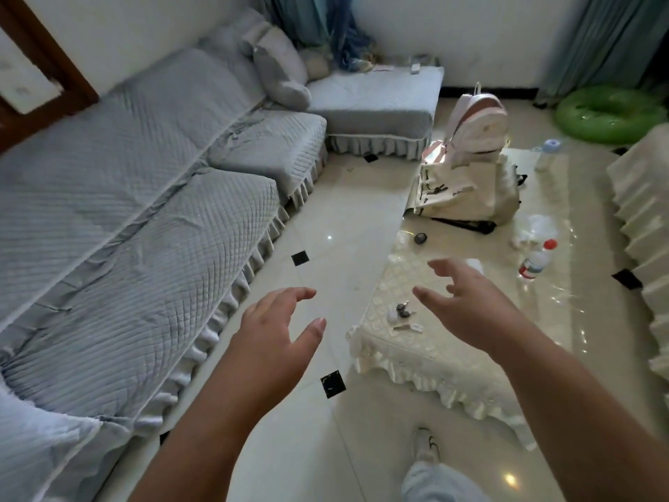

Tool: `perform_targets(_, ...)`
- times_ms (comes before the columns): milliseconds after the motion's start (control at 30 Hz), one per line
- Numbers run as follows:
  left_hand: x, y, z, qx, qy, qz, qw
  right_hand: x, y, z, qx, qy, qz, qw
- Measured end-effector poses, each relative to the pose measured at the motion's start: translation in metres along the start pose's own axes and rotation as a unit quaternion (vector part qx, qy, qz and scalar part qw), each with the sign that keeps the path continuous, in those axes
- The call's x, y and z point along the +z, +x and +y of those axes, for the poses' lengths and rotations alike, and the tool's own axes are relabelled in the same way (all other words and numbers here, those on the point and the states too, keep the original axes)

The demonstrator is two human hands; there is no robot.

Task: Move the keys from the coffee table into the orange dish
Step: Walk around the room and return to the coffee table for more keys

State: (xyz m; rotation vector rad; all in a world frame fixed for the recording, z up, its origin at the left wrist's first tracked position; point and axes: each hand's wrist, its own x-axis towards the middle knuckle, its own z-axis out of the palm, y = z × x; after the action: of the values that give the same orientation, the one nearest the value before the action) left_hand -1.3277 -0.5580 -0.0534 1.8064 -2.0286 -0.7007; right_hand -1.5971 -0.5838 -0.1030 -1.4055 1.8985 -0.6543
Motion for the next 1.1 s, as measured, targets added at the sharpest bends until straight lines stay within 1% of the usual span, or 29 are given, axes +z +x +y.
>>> perform_targets(133, 0.016, 0.045, 0.036, 0.017, 0.002, 0.013, 1.000, -0.030, 0.042, 0.012, 0.004, 0.006, -0.011, 1.000)
perform_targets(233, 0.026, 0.072, 0.059, 0.034, 0.004, 0.020, 0.999, -0.052, 0.076, 0.015, 0.007, 0.018, 0.000, 1.000)
perform_targets(367, 0.036, 0.108, 0.074, 0.030, 0.000, 0.016, 0.999, -0.069, 0.111, 0.015, 0.001, 0.019, 0.006, 1.000)
perform_targets(500, 0.049, 0.146, 0.075, 0.038, -0.006, -0.019, 0.999, -0.072, 0.135, 0.025, 0.018, 0.011, 0.014, 1.000)
perform_targets(700, 0.070, 0.231, 0.065, 0.054, 0.008, -0.081, 0.995, -0.065, 0.171, 0.040, 0.084, -0.012, 0.036, 0.996)
perform_targets(933, 0.089, 0.329, 0.051, 0.111, 0.001, -0.167, 0.980, -0.051, 0.215, 0.040, 0.163, 0.052, 0.084, 0.982)
perform_targets(1100, 0.127, 0.382, 0.038, 0.135, 0.016, -0.229, 0.964, -0.018, 0.239, 0.054, 0.217, 0.055, 0.121, 0.967)
